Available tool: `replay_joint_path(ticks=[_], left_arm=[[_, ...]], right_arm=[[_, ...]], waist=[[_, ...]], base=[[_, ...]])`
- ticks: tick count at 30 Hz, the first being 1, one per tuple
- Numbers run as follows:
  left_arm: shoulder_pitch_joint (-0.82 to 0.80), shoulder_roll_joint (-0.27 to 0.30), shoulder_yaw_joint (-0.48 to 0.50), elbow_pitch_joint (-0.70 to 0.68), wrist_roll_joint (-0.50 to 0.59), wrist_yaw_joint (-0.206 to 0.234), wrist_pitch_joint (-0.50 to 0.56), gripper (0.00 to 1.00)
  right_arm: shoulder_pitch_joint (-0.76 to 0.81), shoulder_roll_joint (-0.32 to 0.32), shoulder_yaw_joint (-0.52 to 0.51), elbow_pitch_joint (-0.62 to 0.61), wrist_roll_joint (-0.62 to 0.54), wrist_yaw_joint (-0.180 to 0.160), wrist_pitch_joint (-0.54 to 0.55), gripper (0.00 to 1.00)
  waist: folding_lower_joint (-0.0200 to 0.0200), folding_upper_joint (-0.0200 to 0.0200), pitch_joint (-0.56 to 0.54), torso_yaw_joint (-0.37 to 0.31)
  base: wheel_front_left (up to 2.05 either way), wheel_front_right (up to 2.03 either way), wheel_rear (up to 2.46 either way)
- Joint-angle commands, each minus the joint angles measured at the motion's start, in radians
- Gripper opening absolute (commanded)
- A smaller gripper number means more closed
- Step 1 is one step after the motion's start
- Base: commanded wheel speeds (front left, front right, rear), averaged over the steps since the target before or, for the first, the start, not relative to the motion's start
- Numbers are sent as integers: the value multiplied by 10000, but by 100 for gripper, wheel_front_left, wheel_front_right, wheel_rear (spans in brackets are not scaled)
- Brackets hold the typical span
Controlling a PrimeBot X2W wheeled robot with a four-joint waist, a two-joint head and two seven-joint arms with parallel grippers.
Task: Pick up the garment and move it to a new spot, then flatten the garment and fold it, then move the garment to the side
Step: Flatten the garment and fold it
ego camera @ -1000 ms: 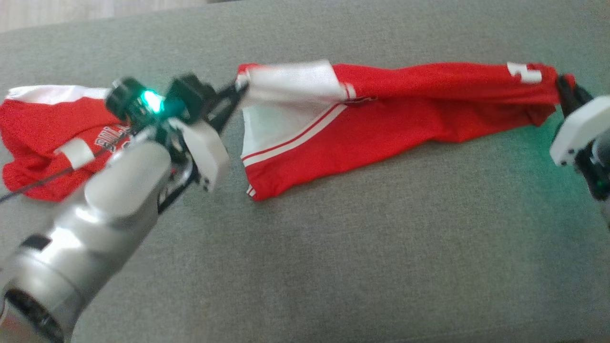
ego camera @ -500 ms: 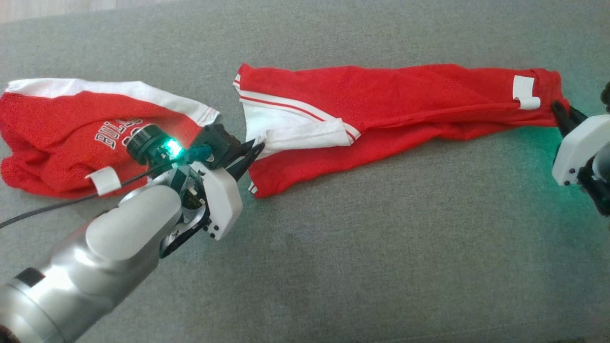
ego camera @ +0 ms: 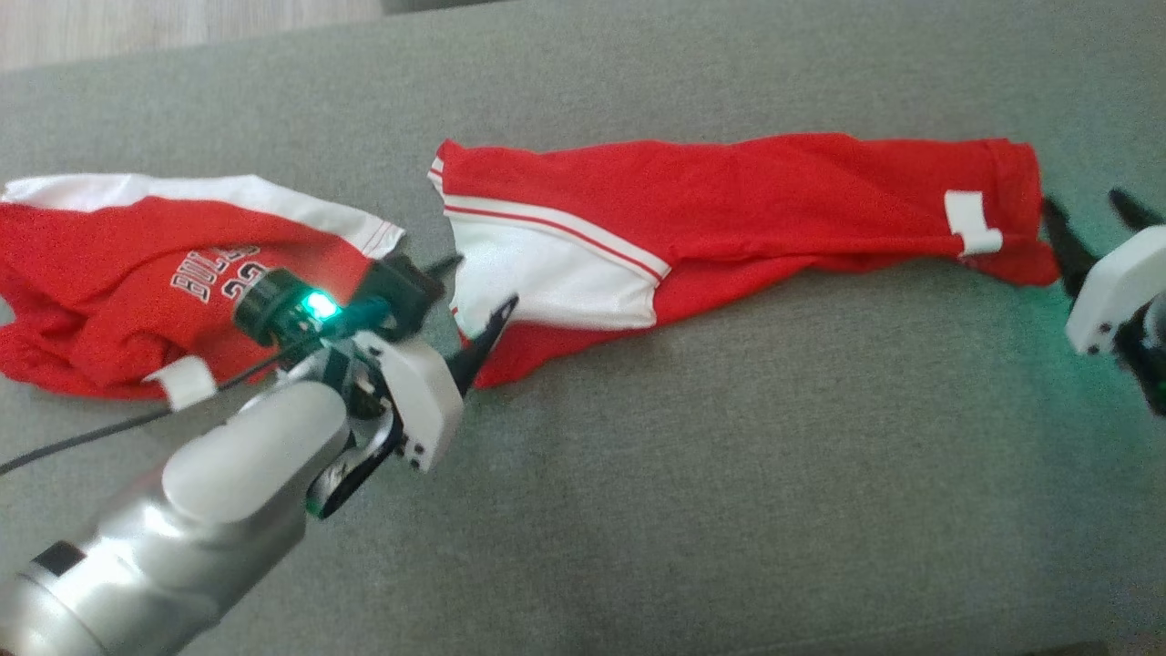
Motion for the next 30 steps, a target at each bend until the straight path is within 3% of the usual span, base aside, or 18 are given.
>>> replay_joint_path(ticks=[1, 8, 11, 15, 19, 24, 30], left_arm=[[-381, 172, 755, -217, -57, 291, -425, 100], [198, -423, 2746, 27, -657, 1935, -3303, 100], [737, -701, 3675, -168, -671, 2372, -3687, 100], [1925, -1108, 5328, -1198, 354, 2668, -3717, 100], [3528, -1645, 6551, -1794, 1468, 2583, -3720, 100], [5325, -2514, 7684, -1922, 2330, 2110, -3721, 100], [6465, -3295, 8504, -1642, 3304, 1299, -3722, 100]], right_arm=[[-227, -177, -155, -199, 230, -7, -371, 100], [-14, 273, -1261, -979, 762, -7, -2347, 100], [420, 616, -2010, -1563, 560, -7, -2604, 100], [1502, 1305, -3904, -3227, -524, -7, -2628, 100], [3231, 2584, -5415, -4857, -2081, -7, -2631, 100], [5108, 4081, -6195, -6078, -3598, -7, -2632, 100], [6175, 4720, -6541, -6579, -4338, -7, -2633, 100]], waist=[[-1, 0, -203, -72], [-1, 0, -960, -193], [-1, 0, -1286, -198], [-1, 0, -1532, -185], [-1, 0, -1738, -119], [-1, 0, -1895, -44], [-1, 0, -1905, 29]], base=[[0, 0, 0], [0, 0, 0], [0, 0, 0], [0, 0, 0], [0, 0, 0], [0, 0, 0], [0, 0, 0]])
